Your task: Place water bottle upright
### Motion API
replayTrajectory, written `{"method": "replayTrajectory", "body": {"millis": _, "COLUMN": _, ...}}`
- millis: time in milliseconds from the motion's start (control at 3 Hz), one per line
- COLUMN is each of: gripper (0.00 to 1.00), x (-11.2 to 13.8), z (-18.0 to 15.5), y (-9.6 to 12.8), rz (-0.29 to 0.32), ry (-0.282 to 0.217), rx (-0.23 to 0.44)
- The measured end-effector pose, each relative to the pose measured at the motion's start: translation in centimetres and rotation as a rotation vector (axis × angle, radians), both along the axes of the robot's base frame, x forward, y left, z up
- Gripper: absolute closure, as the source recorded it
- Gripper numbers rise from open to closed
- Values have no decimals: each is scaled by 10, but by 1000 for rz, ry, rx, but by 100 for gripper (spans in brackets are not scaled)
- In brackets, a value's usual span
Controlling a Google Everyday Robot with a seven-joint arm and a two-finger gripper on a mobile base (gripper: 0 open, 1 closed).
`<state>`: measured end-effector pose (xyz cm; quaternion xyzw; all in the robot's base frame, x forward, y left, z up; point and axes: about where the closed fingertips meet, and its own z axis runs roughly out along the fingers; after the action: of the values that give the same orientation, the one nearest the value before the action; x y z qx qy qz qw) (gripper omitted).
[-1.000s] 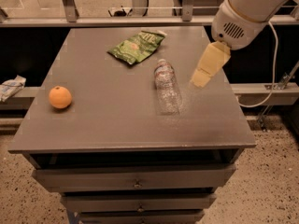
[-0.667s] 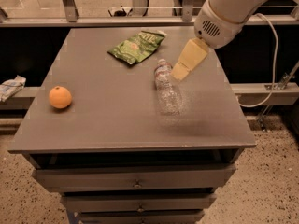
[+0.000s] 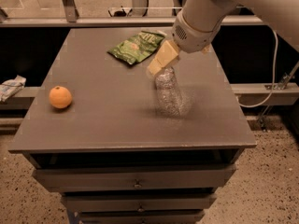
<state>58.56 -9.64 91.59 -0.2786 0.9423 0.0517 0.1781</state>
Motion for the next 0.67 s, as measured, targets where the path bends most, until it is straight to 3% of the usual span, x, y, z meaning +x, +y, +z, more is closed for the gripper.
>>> {"method": "replayTrajectory", "body": {"millis": 333, "gripper": 0, "x": 21, "z": -26, "y": 8, "rz": -140, "ry": 33, "rx": -3}}
{"method": "replayTrajectory", "body": {"millis": 667, "gripper": 0, "x": 32, "z": -40, "y": 14, "rz": -198, "ry": 45, "rx": -12}}
